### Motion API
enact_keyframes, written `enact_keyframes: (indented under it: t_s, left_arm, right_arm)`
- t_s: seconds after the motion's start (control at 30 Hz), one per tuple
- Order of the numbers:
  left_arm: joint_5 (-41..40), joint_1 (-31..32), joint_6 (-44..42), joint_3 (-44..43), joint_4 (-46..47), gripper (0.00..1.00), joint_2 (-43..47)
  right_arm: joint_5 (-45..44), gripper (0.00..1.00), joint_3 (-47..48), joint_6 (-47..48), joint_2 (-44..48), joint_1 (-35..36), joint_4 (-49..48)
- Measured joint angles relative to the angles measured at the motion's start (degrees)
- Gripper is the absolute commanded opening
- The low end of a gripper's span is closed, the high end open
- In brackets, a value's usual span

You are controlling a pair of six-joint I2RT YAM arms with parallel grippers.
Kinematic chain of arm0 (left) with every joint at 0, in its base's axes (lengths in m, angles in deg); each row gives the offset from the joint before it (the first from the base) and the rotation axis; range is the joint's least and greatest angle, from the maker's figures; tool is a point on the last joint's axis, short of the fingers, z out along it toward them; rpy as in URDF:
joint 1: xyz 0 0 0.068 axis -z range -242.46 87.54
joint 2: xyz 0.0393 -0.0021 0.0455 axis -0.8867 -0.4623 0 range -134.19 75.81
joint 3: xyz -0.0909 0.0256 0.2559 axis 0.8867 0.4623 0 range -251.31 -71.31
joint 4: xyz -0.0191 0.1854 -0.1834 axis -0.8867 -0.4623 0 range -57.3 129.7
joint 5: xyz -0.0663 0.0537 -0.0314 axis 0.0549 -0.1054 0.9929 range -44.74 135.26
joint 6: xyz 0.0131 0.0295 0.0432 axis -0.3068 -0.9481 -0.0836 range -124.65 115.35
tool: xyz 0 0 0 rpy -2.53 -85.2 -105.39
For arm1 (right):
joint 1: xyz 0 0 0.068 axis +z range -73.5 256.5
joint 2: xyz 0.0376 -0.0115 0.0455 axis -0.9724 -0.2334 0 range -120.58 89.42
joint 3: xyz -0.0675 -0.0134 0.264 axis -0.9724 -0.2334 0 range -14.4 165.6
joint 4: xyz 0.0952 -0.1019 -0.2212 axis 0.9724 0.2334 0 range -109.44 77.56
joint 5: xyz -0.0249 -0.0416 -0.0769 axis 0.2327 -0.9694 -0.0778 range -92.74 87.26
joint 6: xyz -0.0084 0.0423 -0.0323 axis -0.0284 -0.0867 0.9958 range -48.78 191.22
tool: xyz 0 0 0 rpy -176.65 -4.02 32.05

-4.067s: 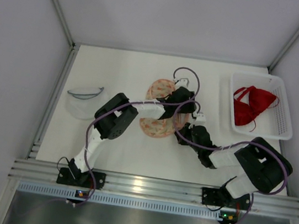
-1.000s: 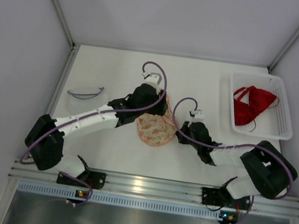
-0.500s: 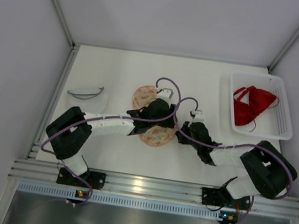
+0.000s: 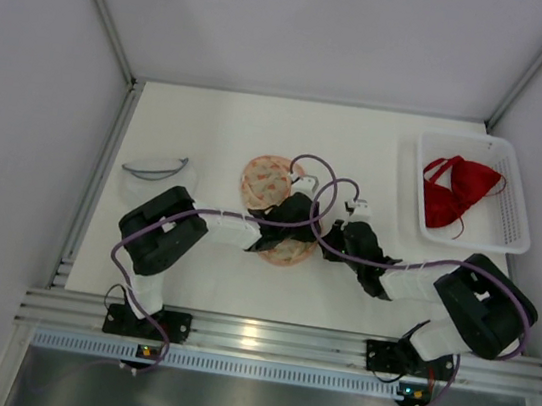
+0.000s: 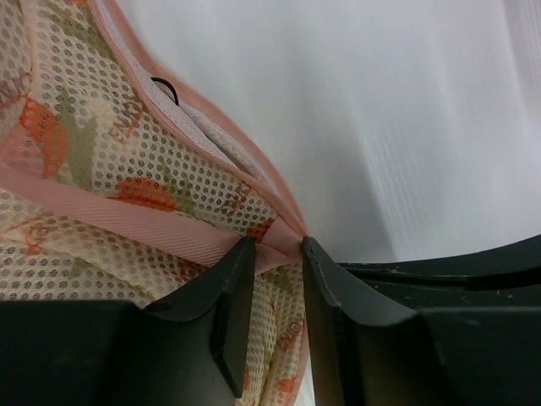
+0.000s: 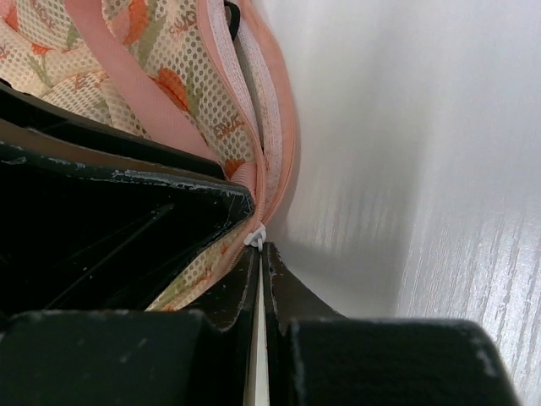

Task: Place the bra in the laundry bag and zip it closed
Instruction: Zip the laundry bag at the center of the board.

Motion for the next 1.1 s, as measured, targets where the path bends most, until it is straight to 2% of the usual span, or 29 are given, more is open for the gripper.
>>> enact_keyframes:
  t_s: [0.37, 0.73, 0.9, 1.1]
  left_arm:
    - [0.1, -0.3, 2.8, 1.9, 1.6, 0.25, 0.1]
    - [10.6, -0.4, -4.8, 3.8, 1.0, 0.21, 2.2]
    - [12.5, -0.4, -7.1, 3.8, 1.0, 0.21, 2.1]
    - [13.6, -0.2, -8.7, 3.8, -0.7, 0.21, 2.7]
  right_arm:
    - [-0.2, 0.00, 2.7, 3.0, -2.0, -0.2, 1.4]
    - [2.6, 0.00, 9.4, 10.3, -4.5, -4.4, 8.8]
    - [2.8, 0.00, 10.3, 12.0, -2.8, -4.6, 14.0]
    - [3.5, 0.00, 5.6, 7.9, 2.5, -5.0, 15.1]
